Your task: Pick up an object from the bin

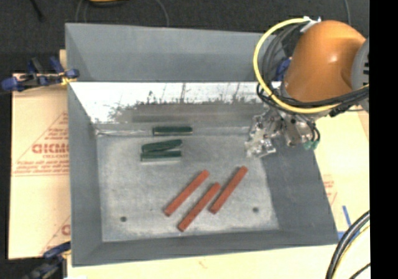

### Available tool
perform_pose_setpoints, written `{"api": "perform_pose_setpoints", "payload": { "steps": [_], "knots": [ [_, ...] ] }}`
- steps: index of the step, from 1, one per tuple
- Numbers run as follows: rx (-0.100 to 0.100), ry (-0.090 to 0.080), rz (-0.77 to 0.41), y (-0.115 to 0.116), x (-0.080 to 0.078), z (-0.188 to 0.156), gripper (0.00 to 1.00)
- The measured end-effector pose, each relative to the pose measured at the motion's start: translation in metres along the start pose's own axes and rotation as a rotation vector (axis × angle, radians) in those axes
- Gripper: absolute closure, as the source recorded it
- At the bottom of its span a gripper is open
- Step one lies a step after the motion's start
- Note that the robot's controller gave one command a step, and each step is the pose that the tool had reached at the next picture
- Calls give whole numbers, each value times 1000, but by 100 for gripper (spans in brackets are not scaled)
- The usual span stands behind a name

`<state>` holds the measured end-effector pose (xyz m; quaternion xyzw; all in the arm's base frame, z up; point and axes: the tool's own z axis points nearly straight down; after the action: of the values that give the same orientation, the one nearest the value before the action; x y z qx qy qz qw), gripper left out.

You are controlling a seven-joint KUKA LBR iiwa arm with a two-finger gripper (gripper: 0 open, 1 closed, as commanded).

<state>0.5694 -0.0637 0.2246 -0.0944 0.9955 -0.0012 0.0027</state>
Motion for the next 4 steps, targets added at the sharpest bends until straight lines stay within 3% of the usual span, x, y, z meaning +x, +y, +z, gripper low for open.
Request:
{"api": "perform_pose_setpoints", "payload": {
  "steps": [1, 2, 3, 4],
  "knots": [
    [0, 1, 0, 0, 0, 1, 0],
    [0, 1, 0, 0, 0, 1, 0],
    [-5, 5, 47, -22, 21, -39, 0],
    [1, -9, 55, -16, 24, -12, 0]
  ]
}}
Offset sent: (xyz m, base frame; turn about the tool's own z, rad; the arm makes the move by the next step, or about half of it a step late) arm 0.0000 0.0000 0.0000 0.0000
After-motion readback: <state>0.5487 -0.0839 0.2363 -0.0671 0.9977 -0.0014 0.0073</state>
